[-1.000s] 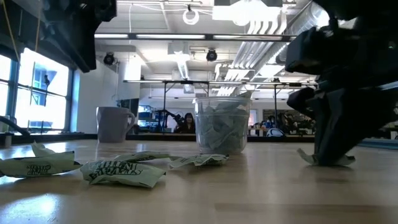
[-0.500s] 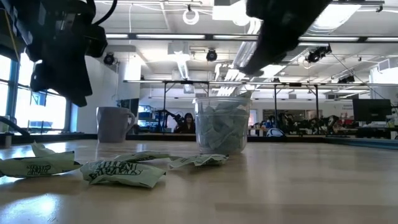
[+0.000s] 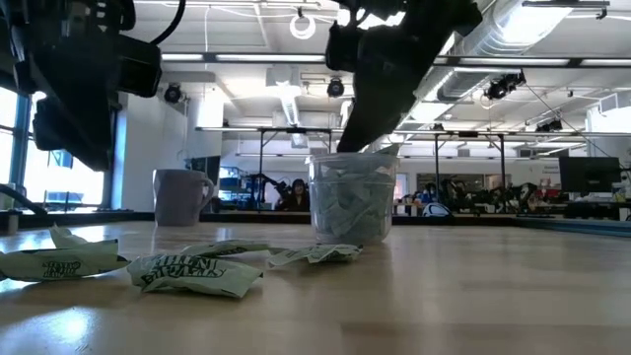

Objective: Pick and place Stevia / Truvia into bins
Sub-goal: Put the stevia packet into the transparent container

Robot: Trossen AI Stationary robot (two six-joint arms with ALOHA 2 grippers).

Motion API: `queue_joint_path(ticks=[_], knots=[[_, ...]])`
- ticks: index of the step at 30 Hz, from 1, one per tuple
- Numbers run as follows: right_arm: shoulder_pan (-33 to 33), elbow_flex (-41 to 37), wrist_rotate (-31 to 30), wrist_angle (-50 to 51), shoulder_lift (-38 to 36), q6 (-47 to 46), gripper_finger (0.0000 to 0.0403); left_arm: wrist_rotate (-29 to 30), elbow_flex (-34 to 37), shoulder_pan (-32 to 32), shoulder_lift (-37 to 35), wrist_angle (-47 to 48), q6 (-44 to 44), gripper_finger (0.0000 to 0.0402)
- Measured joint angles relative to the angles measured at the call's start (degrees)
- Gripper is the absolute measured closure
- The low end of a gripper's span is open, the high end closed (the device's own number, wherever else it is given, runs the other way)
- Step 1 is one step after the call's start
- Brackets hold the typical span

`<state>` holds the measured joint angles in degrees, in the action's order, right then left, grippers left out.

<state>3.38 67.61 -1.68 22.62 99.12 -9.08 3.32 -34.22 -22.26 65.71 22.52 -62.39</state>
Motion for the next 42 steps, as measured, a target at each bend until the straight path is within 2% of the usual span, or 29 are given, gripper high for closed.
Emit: queue_joint_path(ticks=[3,7,11,14,18,22,26,30,36,42], knots=[[0.5,0.4,-0.3,2.6,-1.4,0.5,0.0229,0.8,0.0,-1.3,0.0,-0.3,3.8,0.022],[3.3,0.7,-5.8,8.0,-5.2,4.4,0.0173,3.9,-0.1,-5.5,0.4,-2.9,13.9,0.022],[7.1,0.6,-11.9,15.3,-7.4,6.6,0.0132,5.9,-0.1,-8.9,2.7,-4.6,22.3,0.022],[10.0,0.6,-13.7,18.9,-8.0,6.4,0.0109,5.9,-0.1,-9.8,6.1,-6.0,25.5,0.022],[13.5,0.6,-16.0,22.0,-7.7,3.1,0.0092,5.8,-1.6,-9.7,11.7,-7.4,30.0,0.0208],[16.1,0.6,-18.2,23.6,-7.8,-1.1,0.0085,5.4,-4.4,-9.6,16.5,-7.5,34.8,0.0176],[18.3,0.6,-20.3,25.5,-7.8,-5.1,0.0084,5.1,-5.2,-9.6,18.9,-7.4,37.1,0.0145],[19.8,0.6,-21.8,26.7,-7.8,-7.4,0.0084,5.1,-5.2,-9.6,20.3,-7.1,39.0,0.0137],[20.0,0.6,-21.1,27.7,-7.8,-10.5,0.0084,4.0,-5.2,-7.6,23.2,-8.5,41.2,0.0171],[21.3,-0.3,-19.3,29.6,-7.8,-15.3,0.0084,3.6,-5.3,-5.2,24.1,-9.9,41.6,0.0254]])
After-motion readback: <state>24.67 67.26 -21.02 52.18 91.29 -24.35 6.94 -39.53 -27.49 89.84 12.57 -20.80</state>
